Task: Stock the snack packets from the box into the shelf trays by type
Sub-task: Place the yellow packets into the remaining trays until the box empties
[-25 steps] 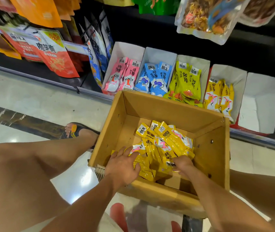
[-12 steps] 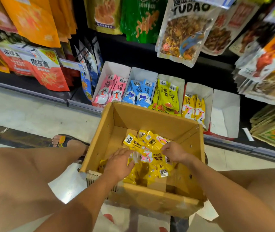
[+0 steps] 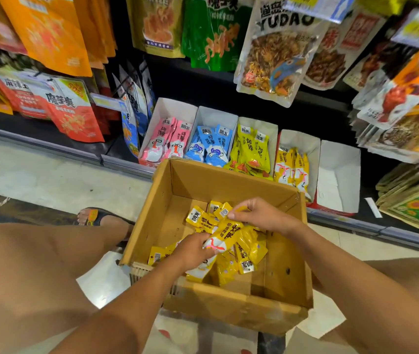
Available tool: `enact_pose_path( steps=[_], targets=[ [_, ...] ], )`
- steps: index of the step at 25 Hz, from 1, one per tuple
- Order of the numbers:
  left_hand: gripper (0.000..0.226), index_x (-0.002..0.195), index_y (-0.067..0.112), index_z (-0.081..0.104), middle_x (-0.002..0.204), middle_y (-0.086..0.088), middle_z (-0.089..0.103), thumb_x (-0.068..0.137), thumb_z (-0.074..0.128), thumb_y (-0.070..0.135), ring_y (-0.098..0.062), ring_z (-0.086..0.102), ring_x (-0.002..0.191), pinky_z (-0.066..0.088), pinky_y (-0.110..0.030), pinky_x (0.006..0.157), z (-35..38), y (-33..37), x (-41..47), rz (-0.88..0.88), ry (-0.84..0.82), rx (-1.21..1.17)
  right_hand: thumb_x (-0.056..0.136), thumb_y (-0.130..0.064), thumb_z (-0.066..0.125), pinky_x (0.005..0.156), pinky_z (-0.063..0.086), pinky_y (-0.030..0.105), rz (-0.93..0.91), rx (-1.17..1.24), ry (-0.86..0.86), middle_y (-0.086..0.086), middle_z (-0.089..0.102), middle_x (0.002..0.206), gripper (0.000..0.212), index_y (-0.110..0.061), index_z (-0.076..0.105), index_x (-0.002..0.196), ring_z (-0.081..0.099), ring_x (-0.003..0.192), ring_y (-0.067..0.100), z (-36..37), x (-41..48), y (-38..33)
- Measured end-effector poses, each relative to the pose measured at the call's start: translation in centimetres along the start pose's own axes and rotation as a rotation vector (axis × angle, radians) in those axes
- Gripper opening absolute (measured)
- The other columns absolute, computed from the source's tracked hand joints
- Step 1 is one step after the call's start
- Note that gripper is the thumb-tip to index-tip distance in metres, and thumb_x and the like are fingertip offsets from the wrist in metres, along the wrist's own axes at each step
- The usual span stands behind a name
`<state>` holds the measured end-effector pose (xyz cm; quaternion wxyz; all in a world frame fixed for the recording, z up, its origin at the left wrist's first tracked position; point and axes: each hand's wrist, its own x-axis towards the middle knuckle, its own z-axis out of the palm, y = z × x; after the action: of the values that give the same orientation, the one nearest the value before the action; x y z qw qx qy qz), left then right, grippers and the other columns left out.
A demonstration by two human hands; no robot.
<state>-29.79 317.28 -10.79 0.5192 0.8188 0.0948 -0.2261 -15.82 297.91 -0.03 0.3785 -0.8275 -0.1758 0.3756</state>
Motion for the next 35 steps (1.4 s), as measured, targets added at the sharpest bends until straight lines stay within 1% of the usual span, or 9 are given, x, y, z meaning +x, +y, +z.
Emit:
enact_pose_path(
  steps=[2, 4, 8, 10, 15, 20, 23, 29, 35],
  targets=[
    [0.016, 0.099, 0.036, 0.068, 0.103, 0.008, 0.074, 0.090, 0.073, 0.048, -0.016, 0.070, 0.098, 0.055, -0.036, 0.083, -0.3, -0.1, -0.1, -0.026, 0.053, -0.094, 0.093, -0.048, 0.064, 0.074, 0.052, 0.027, 0.057, 0.114, 0.088, -0.001, 0.074, 0.104, 0.026, -0.026, 0.073, 0.104, 0.065, 0.085, 0.006, 0.2, 0.9, 0.5],
    [0.022, 0.107, 0.032, 0.072, 0.105, 0.011, 0.075, 0.089, 0.073, 0.046, -0.011, 0.070, 0.097, 0.057, -0.037, 0.089, -0.4, -0.8, 0.4, -0.082, 0.131, -0.190, 0.098, -0.046, 0.056, 0.075, 0.052, 0.032, 0.199, 0.188, 0.212, 0.000, 0.070, 0.113, 0.023, -0.027, 0.067, 0.105, 0.067, 0.090, 0.013, 0.4, 2.2, 2.1],
    [0.009, 0.103, 0.034, 0.072, 0.108, 0.005, 0.075, 0.095, 0.070, 0.036, -0.020, 0.070, 0.104, 0.056, -0.047, 0.096, 0.0, -2.2, 1.9, -0.219, 0.235, -0.354, 0.099, -0.029, 0.060, 0.048, 0.039, 0.020, 0.398, 0.046, 0.251, -0.001, 0.063, 0.106, 0.012, -0.019, 0.064, 0.102, 0.063, 0.069, 0.017, 1.6, 4.4, 7.4],
    [0.005, 0.102, 0.034, 0.070, 0.108, 0.005, 0.074, 0.098, 0.069, 0.032, -0.020, 0.069, 0.106, 0.055, -0.044, 0.097, 0.1, -2.2, 2.4, -0.260, 0.255, -0.420, 0.099, -0.015, 0.058, 0.039, 0.036, 0.018, 0.494, 0.051, 0.211, 0.016, 0.063, 0.102, 0.017, -0.010, 0.059, 0.116, 0.056, 0.061, 0.019, 2.4, 5.5, 10.4],
    [0.010, 0.106, 0.025, 0.073, 0.110, -0.002, 0.076, 0.098, 0.068, 0.030, -0.021, 0.071, 0.104, 0.056, -0.040, 0.092, 0.3, -3.7, 3.5, -0.360, 0.279, -0.505, 0.089, -0.011, 0.066, 0.068, 0.056, 0.042, 0.590, -0.168, 0.064, 0.008, 0.063, 0.076, 0.058, -0.007, 0.043, 0.141, 0.061, 0.068, 0.026, 4.3, 9.5, 18.6],
    [0.022, 0.117, 0.009, 0.072, 0.109, -0.007, 0.077, 0.099, 0.067, 0.020, -0.019, 0.074, 0.095, 0.057, -0.018, 0.065, 0.6, -5.1, 4.2, -0.423, 0.319, -0.564, 0.090, -0.020, 0.064, 0.077, 0.048, 0.034, 0.649, -0.208, 0.150, 0.020, 0.059, 0.126, 0.070, -0.012, 0.030, 0.151, 0.061, 0.105, 0.035, 5.8, 12.3, 19.2],
    [0.020, 0.114, 0.008, 0.073, 0.103, -0.005, 0.077, 0.098, 0.068, 0.019, -0.010, 0.072, 0.080, 0.055, -0.015, 0.058, 0.7, -5.2, 4.5, -0.481, 0.336, -0.564, 0.084, -0.020, 0.067, 0.101, 0.047, 0.043, 0.635, -0.295, 0.241, 0.021, 0.042, 0.143, 0.068, -0.012, 0.038, 0.146, 0.048, 0.128, 0.041, 5.9, 13.1, 20.1],
    [0.020, 0.115, 0.011, 0.072, 0.097, 0.003, 0.077, 0.099, 0.067, 0.021, -0.006, 0.074, 0.077, 0.055, -0.018, 0.059, 0.4, -5.1, 4.3, -0.484, 0.339, -0.602, 0.085, -0.017, 0.061, 0.081, 0.053, 0.034, 0.540, -0.452, 0.184, 0.018, 0.071, 0.104, 0.016, -0.011, 0.072, 0.096, 0.065, 0.104, 0.037, 5.8, 12.7, 19.8],
    [0.020, 0.116, 0.015, 0.071, 0.107, -0.003, 0.077, 0.098, 0.069, 0.023, -0.017, 0.075, 0.092, 0.057, -0.020, 0.064, -1.2, -2.9, 4.1, -0.406, 0.361, -0.602, 0.094, -0.025, 0.063, 0.066, 0.033, 0.028, 0.463, -0.386, 0.163, 0.021, 0.069, 0.104, 0.016, -0.012, 0.066, 0.084, 0.063, 0.103, 0.035, 4.8, 11.1, 15.6]
  ],
)
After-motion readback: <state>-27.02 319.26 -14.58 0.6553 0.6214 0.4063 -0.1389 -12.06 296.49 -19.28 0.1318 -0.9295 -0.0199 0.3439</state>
